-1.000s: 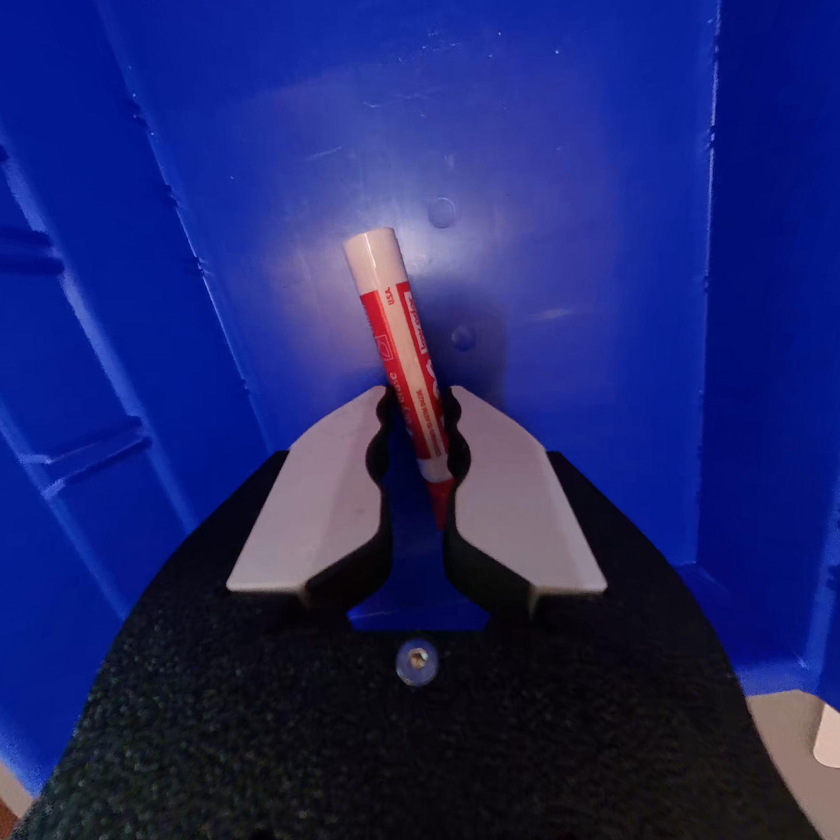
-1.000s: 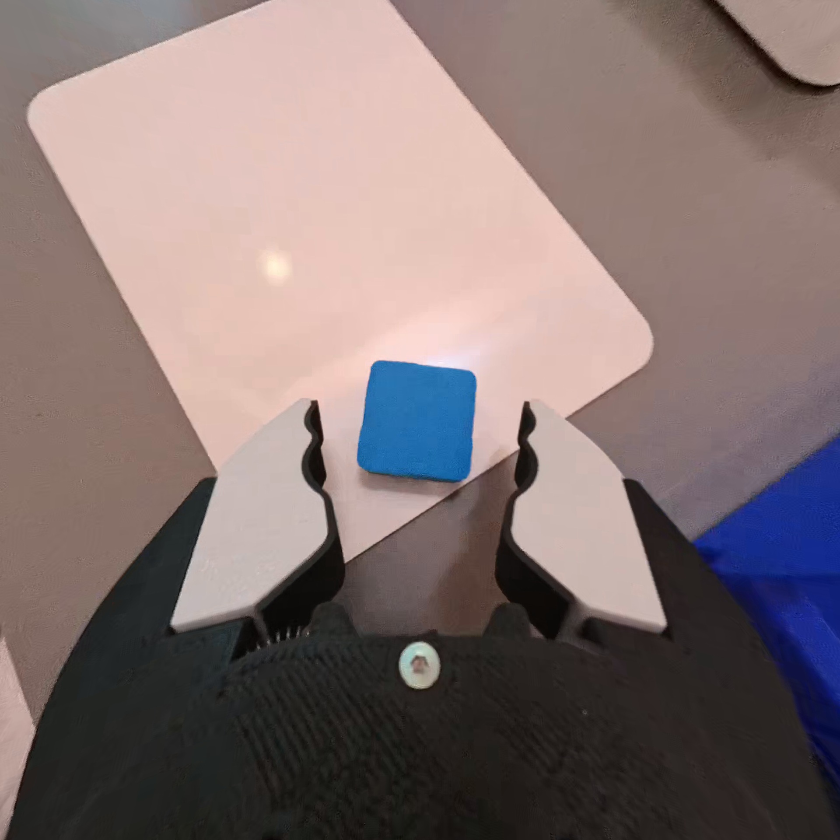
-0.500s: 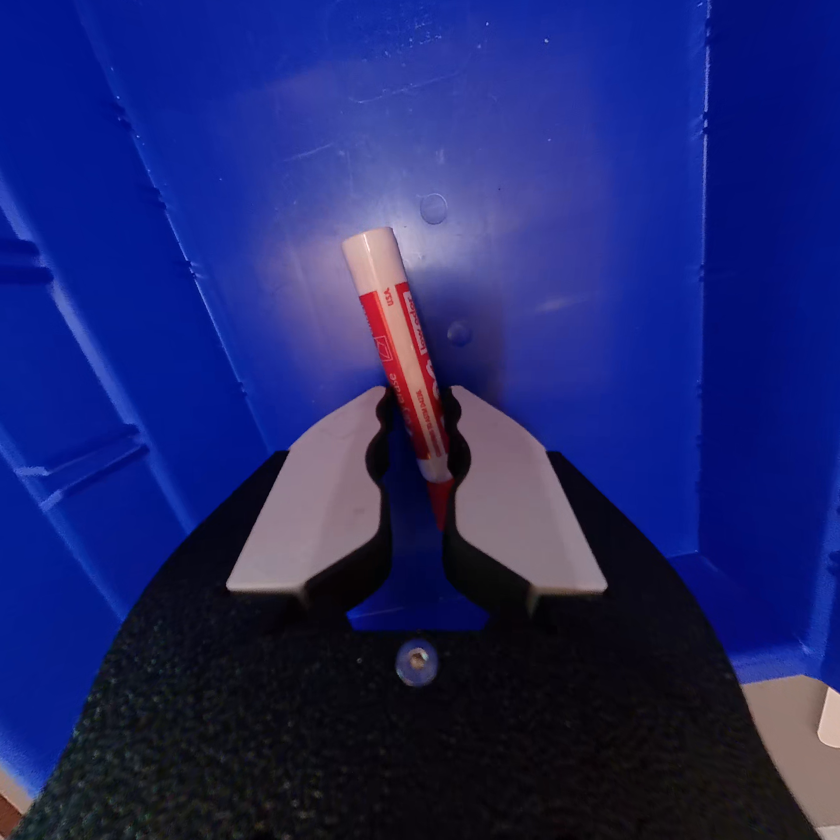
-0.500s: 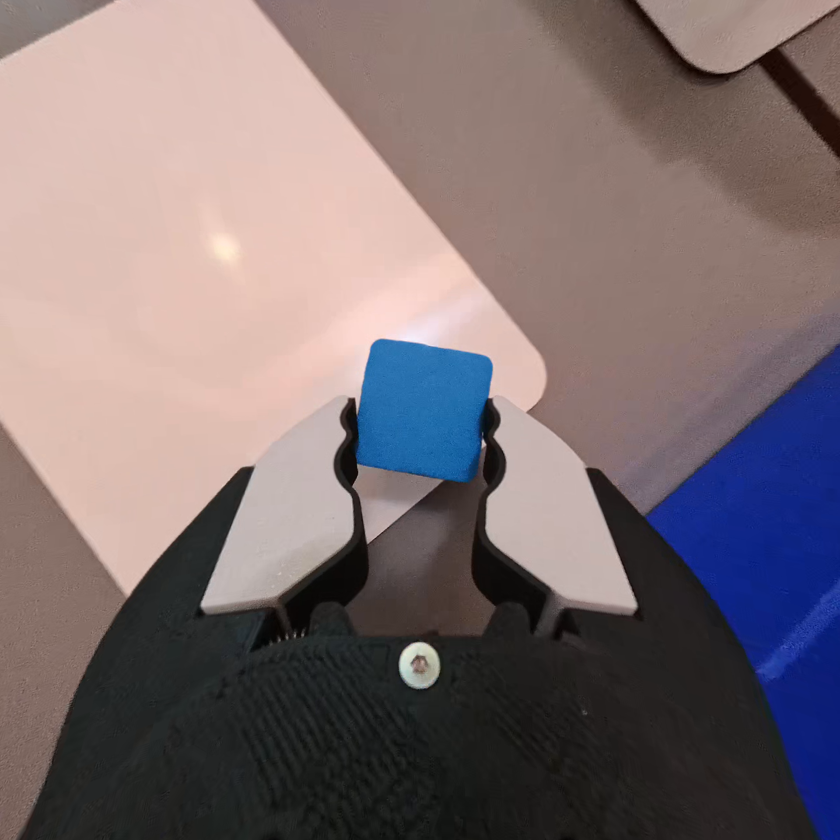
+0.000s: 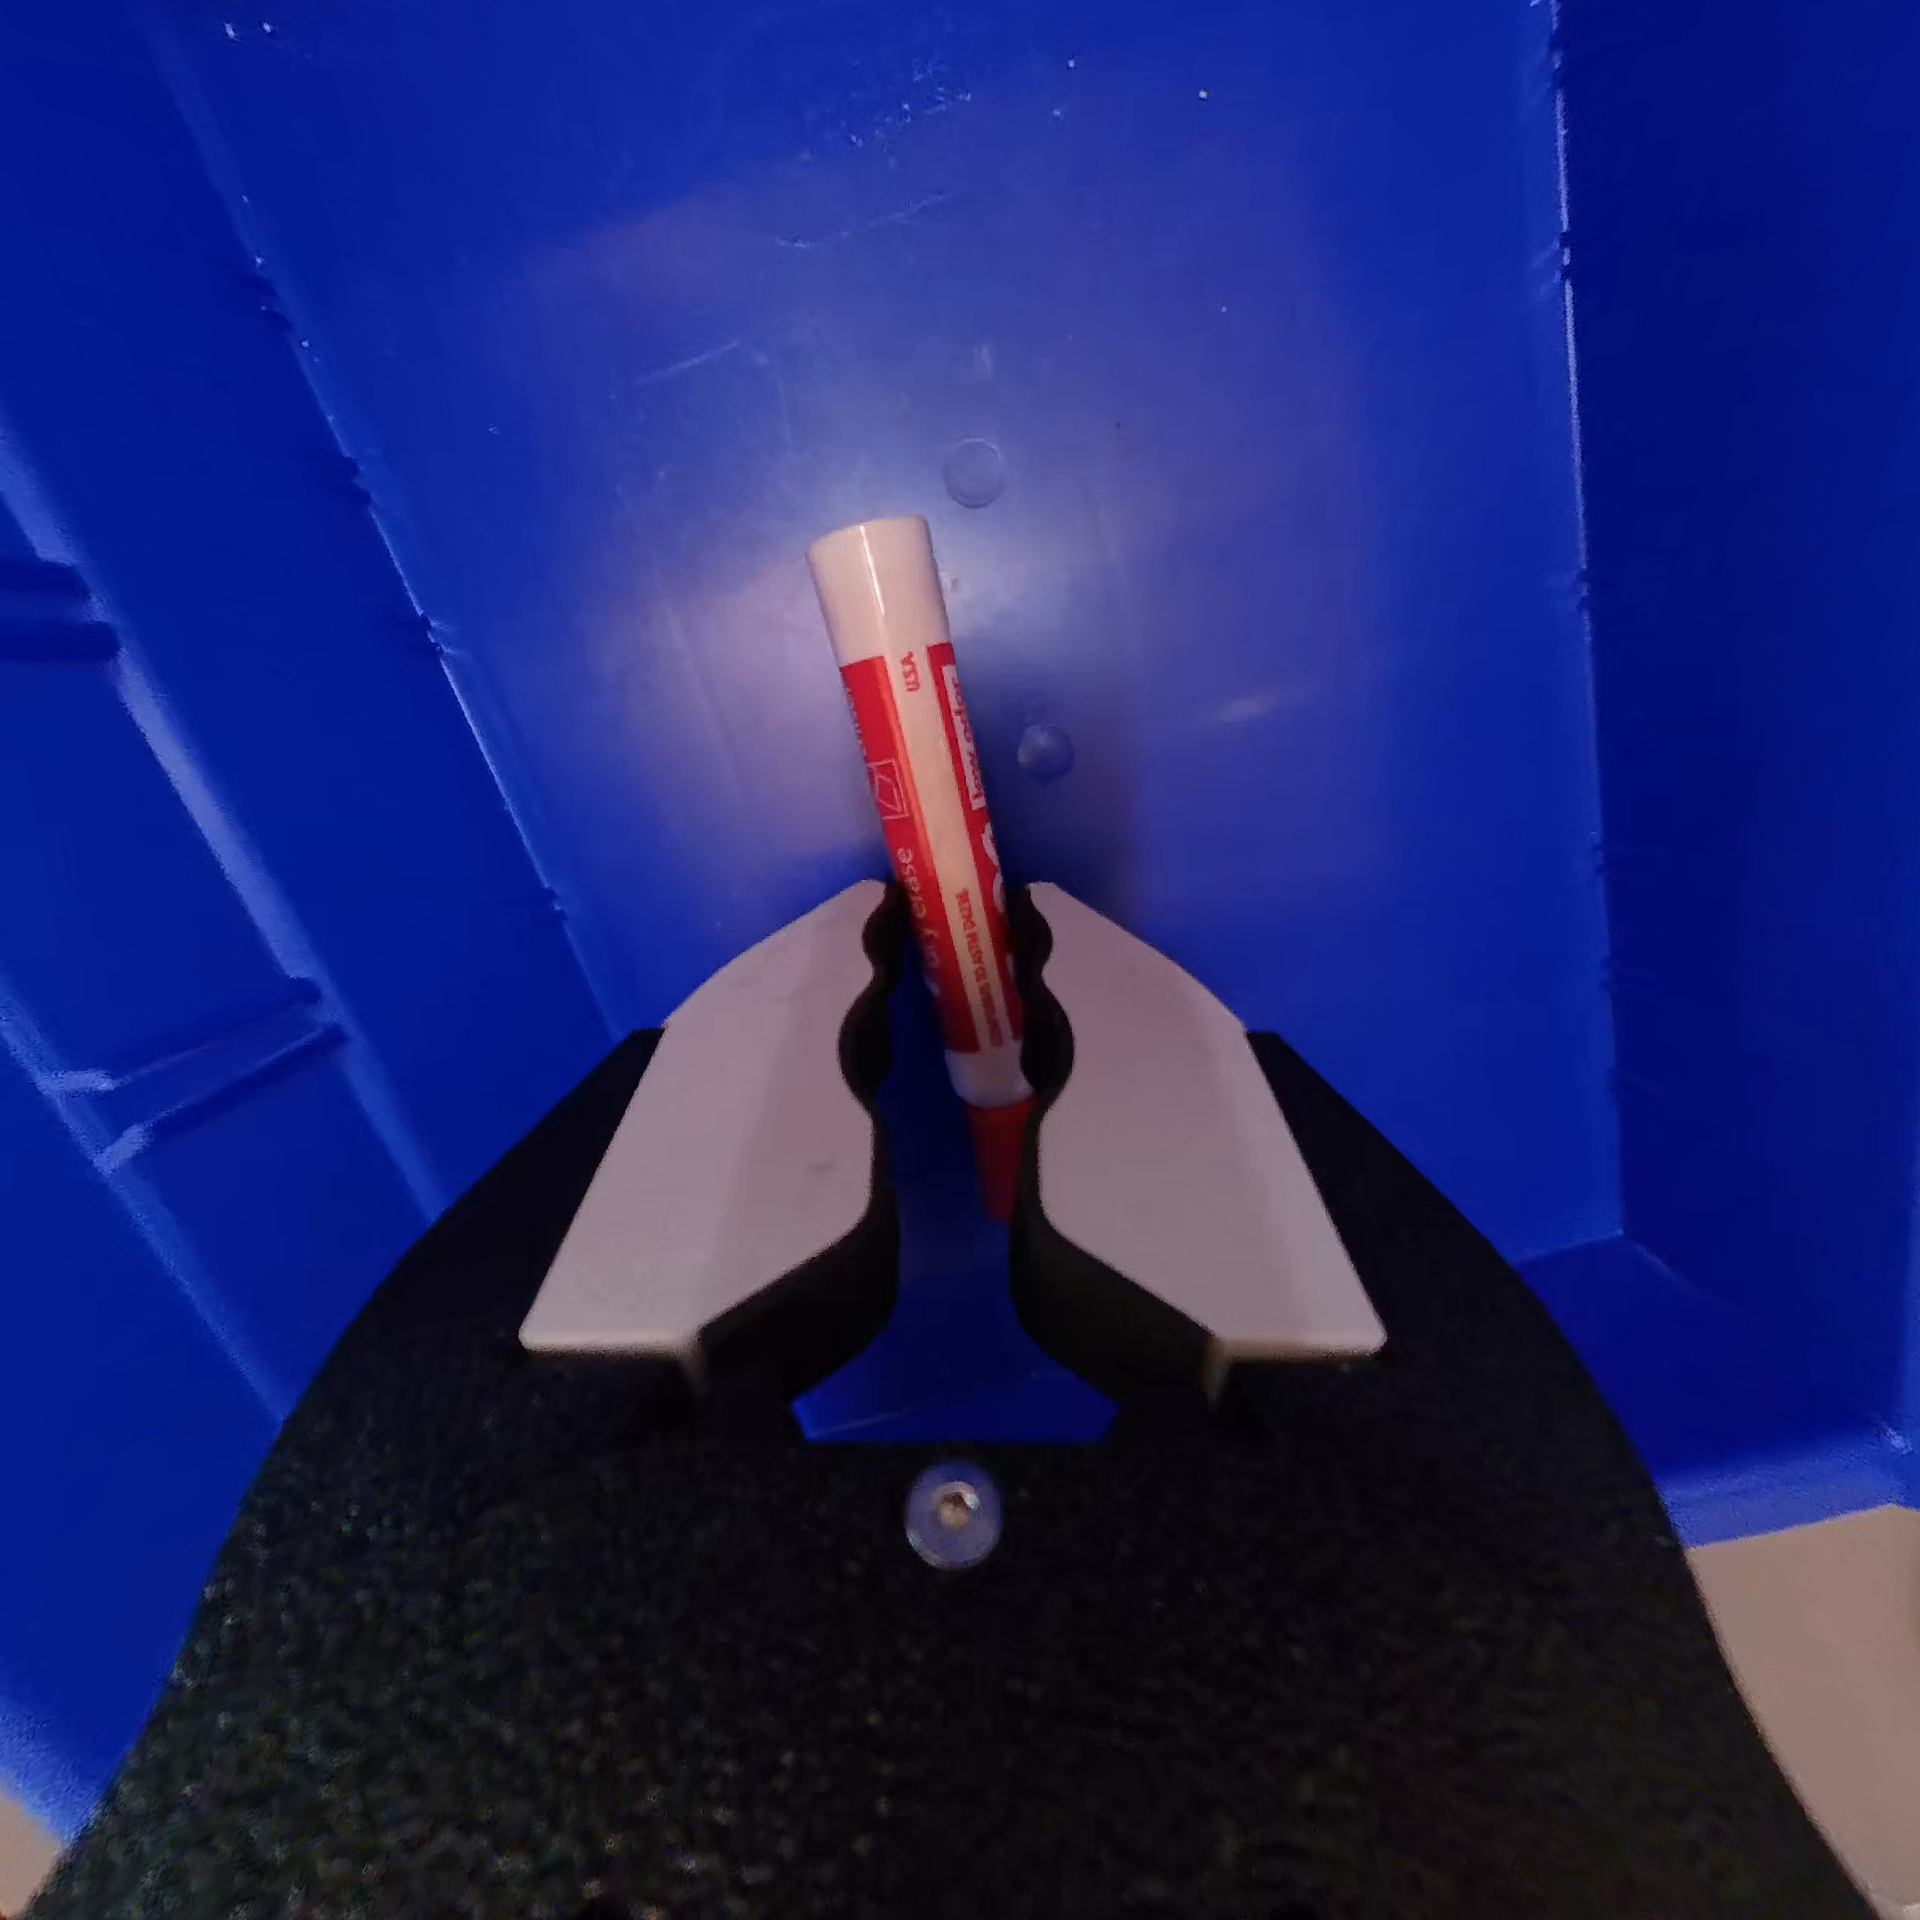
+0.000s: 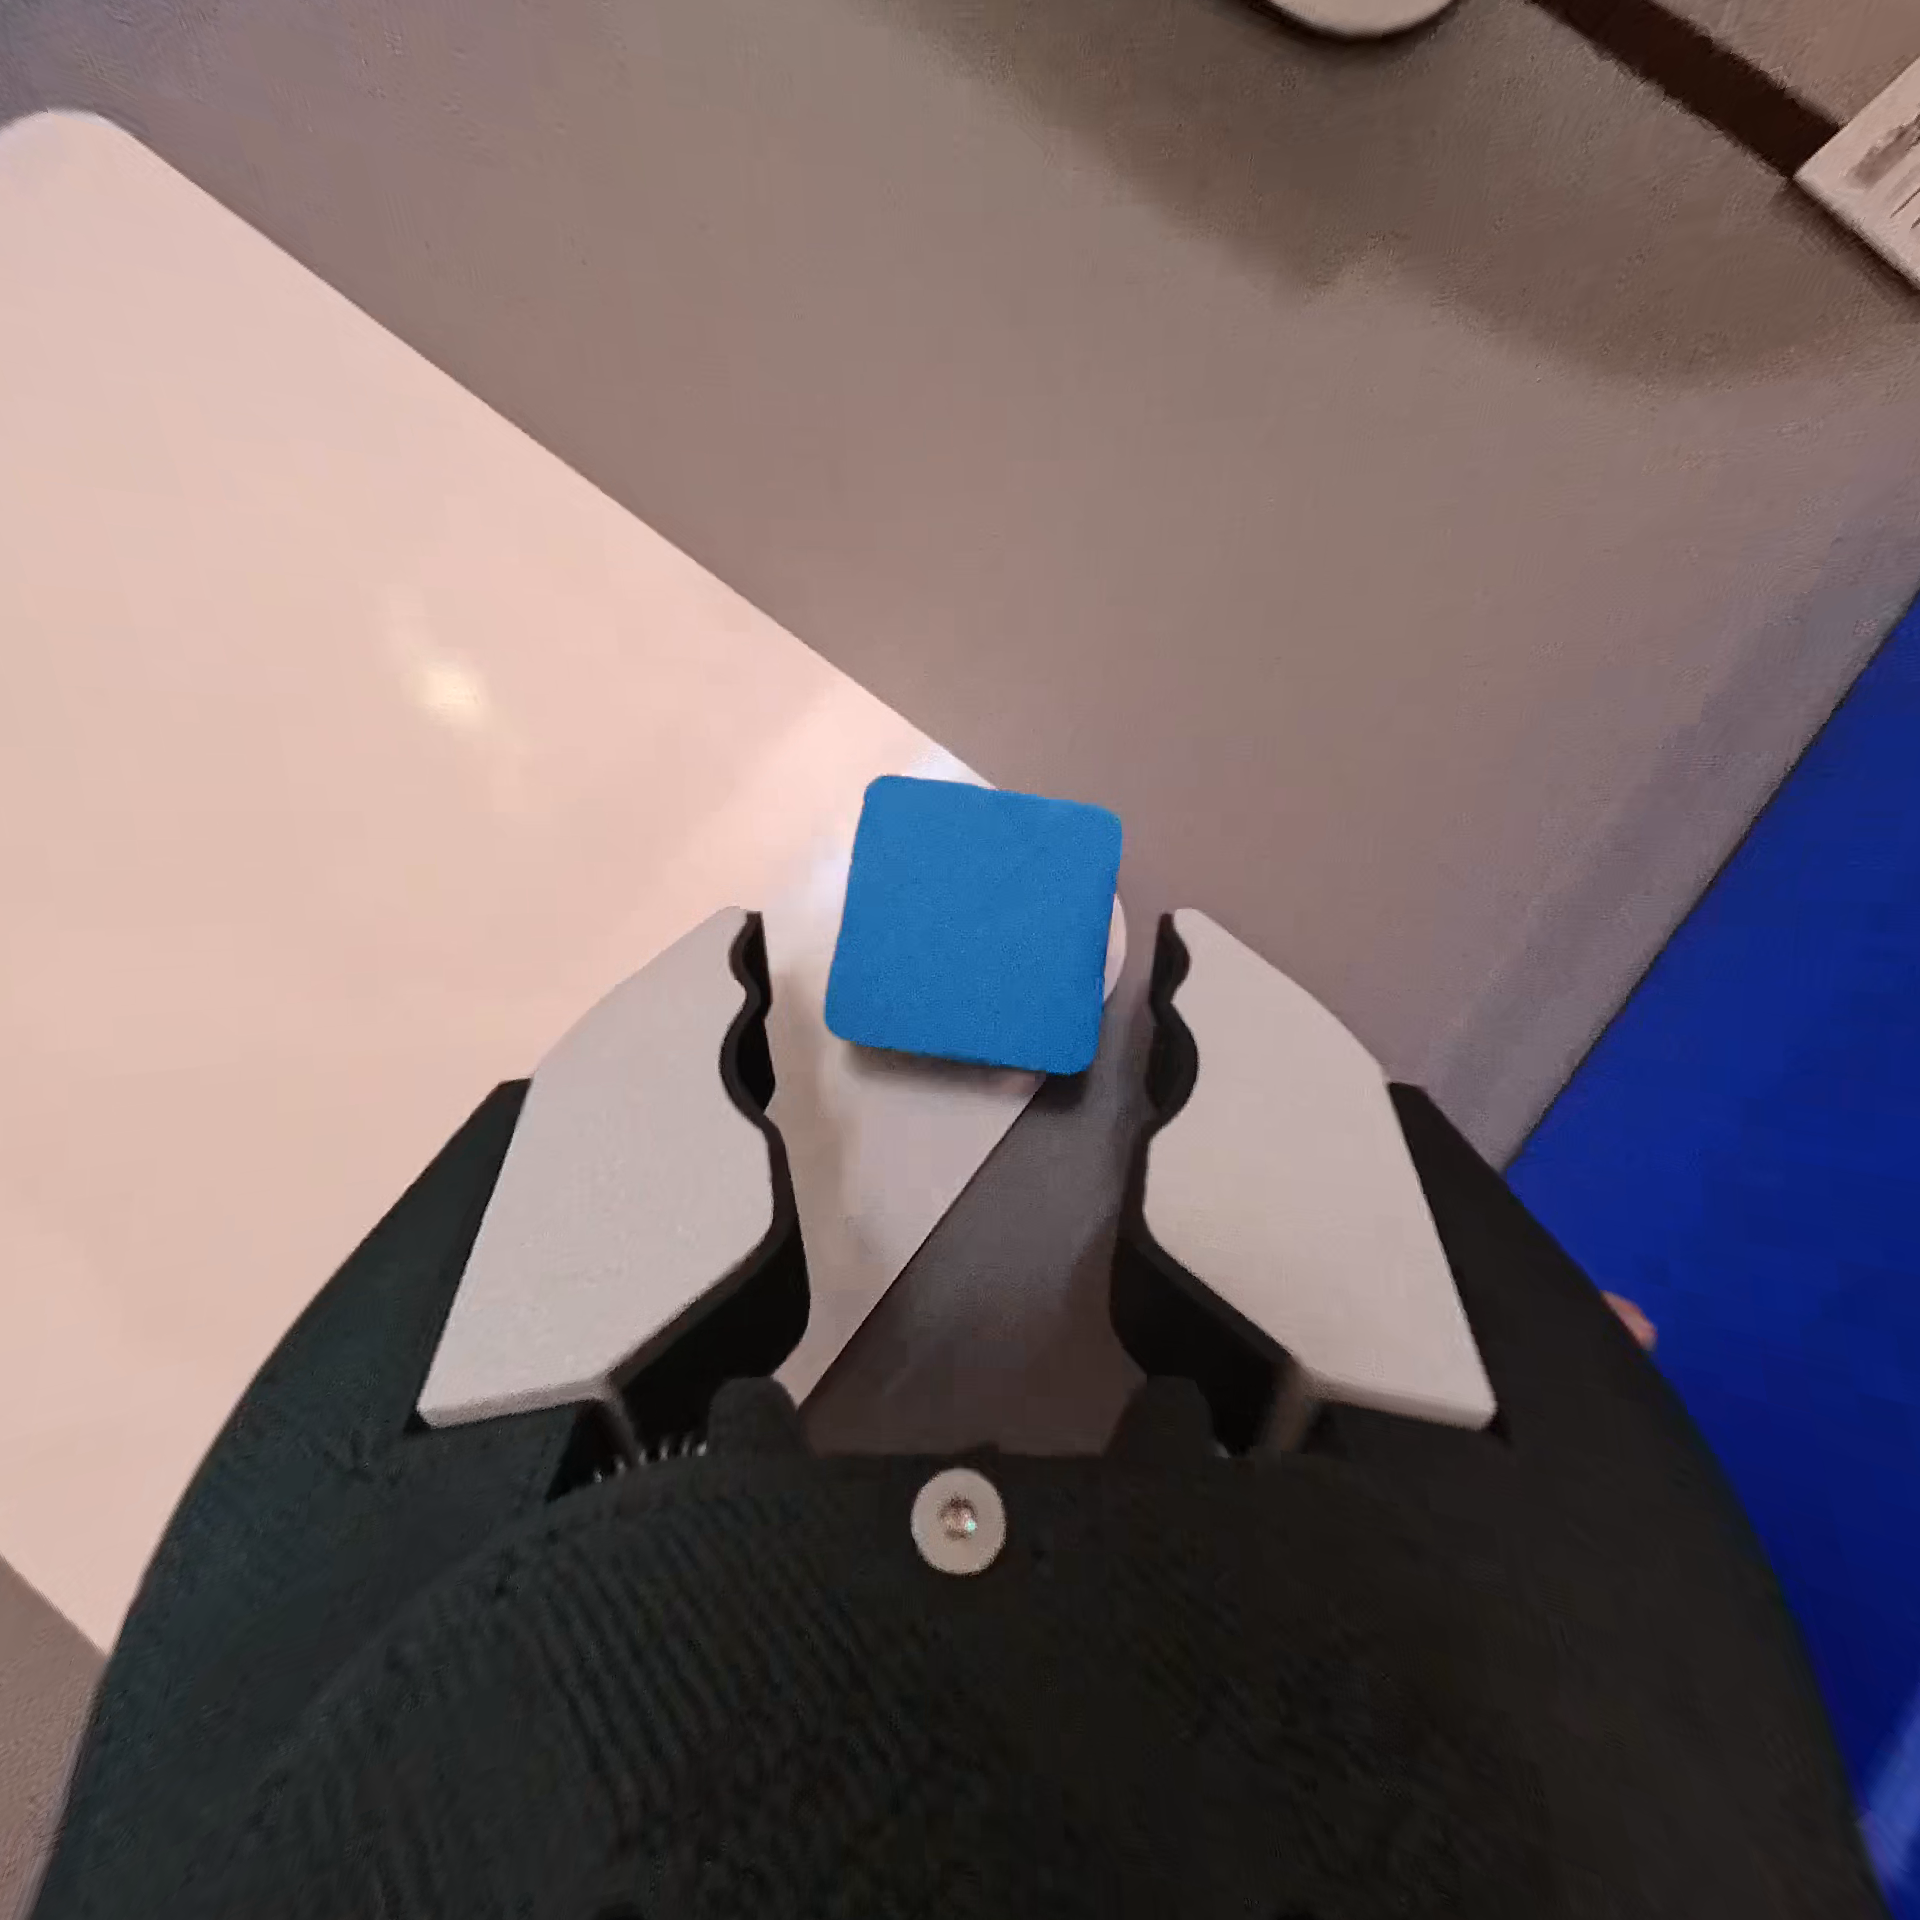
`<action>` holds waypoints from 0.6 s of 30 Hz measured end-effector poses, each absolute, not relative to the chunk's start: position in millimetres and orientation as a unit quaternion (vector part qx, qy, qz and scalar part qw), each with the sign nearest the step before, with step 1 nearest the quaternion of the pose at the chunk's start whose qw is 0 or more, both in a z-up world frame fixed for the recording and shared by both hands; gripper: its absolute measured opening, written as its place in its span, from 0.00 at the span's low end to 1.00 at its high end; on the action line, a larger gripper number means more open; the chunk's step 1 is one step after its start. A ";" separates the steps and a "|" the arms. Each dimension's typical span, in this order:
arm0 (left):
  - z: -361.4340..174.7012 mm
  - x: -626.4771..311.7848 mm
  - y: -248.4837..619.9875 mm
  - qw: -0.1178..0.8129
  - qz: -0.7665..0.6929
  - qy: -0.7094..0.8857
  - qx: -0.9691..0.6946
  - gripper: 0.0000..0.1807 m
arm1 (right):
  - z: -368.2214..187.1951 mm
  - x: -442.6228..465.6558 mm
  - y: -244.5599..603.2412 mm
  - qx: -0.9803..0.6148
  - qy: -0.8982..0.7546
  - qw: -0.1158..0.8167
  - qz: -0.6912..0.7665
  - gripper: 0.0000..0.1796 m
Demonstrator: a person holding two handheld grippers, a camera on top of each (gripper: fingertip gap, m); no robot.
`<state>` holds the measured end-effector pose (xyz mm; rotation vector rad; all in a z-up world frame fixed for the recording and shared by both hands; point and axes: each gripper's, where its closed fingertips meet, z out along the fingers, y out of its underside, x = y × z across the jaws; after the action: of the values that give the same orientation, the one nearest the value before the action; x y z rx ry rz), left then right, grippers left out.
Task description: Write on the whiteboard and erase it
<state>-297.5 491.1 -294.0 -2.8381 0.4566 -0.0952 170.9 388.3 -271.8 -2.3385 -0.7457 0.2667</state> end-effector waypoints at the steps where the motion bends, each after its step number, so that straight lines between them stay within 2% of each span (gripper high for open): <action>1: -293.9 -297.7 491.0 0.135 -0.032 0.162 -0.977 0.11 | -260.5 169.1 386.7 -0.885 -0.290 0.351 0.101 0.42; 5: -284.5 -302.6 491.7 0.171 -0.038 0.166 -0.970 0.11 | -190.6 150.5 373.6 -0.804 -0.325 0.484 0.119 0.52; 8: -230.6 -293.7 496.9 0.295 -0.077 0.144 -0.941 0.11 | -155.6 133.8 355.3 -0.750 -0.333 0.542 0.182 0.56; 10: -178.1 -271.8 491.3 0.394 -0.138 0.145 -0.897 0.11 | -143.2 122.1 348.7 -0.729 -0.321 0.561 0.225 0.55; 13: -97.8 -216.9 461.6 0.525 -0.259 0.173 -0.792 0.10 | -132.4 92.3 343.3 -0.703 -0.313 0.575 0.279 0.48; 16: -40.0 -151.8 411.1 0.597 -0.414 0.196 -0.659 0.10 | -115.3 50.8 339.5 -0.663 -0.311 0.603 0.315 0.47; 18: -19.5 -119.3 379.1 0.612 -0.509 0.183 -0.578 0.10 | -101.4 21.5 333.6 -0.631 -0.321 0.625 0.328 0.46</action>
<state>-119.3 379.1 -19.5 -1.3328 0.4215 -1.1740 21.5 333.6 -101.4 -1.4477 -0.7375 0.7524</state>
